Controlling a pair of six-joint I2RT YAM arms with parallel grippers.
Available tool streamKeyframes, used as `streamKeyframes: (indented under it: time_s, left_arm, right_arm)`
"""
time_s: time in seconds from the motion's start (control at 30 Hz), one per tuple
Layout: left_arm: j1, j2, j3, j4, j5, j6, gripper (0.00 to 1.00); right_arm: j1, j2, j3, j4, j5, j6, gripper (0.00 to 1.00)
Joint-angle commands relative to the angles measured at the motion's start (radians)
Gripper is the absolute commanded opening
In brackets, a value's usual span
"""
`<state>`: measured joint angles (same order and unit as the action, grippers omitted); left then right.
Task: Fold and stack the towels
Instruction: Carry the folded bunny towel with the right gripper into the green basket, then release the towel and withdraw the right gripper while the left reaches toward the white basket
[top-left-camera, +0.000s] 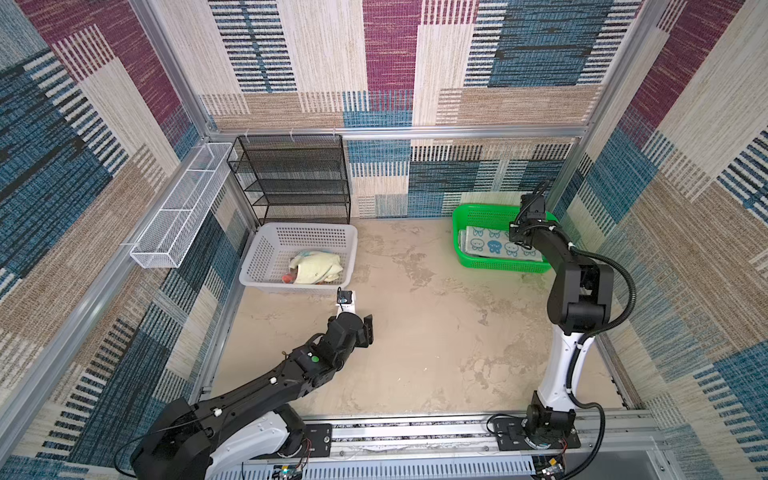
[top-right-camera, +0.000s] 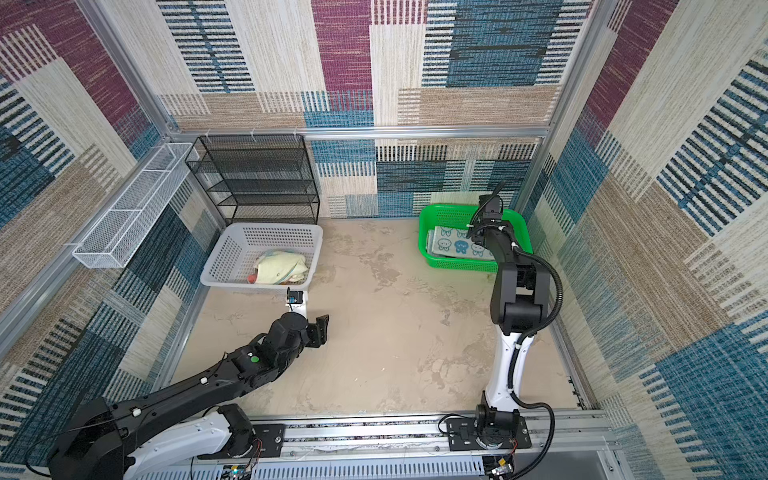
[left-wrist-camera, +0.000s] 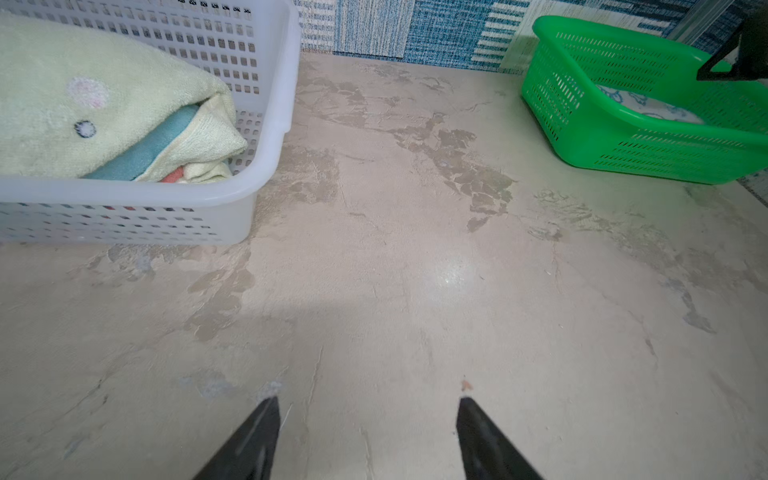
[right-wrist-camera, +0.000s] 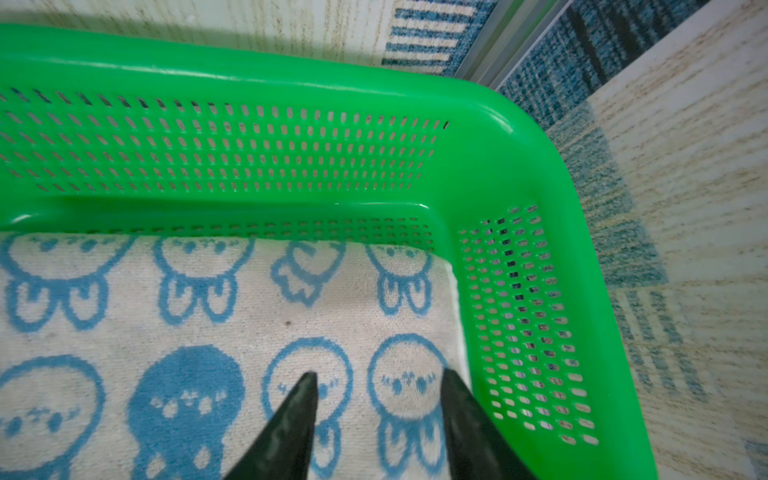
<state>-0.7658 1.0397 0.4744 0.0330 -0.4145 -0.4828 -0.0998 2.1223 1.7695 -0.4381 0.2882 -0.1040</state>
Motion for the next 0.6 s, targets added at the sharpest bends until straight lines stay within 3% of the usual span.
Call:
streamKeyframes:
  time_s: [0.0, 0.13, 0.4, 0.57]
  left_arm:
    - [0.002, -0.001, 0.0, 0.003, 0.002, 0.024, 0.72]
    - [0.002, 0.005, 0.013, -0.015, 0.002, 0.028, 0.73]
    - [0.006, 0.053, 0.07, -0.072, -0.033, -0.001, 0.73]
    - [0.029, 0.087, 0.137, -0.144, -0.062, -0.038, 0.73]
  right_arm:
    - [0.001, -0.038, -0.041, 0.061, -0.064, 0.038, 0.75]
    - [0.002, -0.097, -0.113, 0.116, -0.112, 0.059, 1.0]
    - [0.056, -0.236, -0.241, 0.188, -0.163, 0.084, 1.0]
    - [0.156, -0.335, -0.36, 0.237, -0.183, 0.098, 1.0]
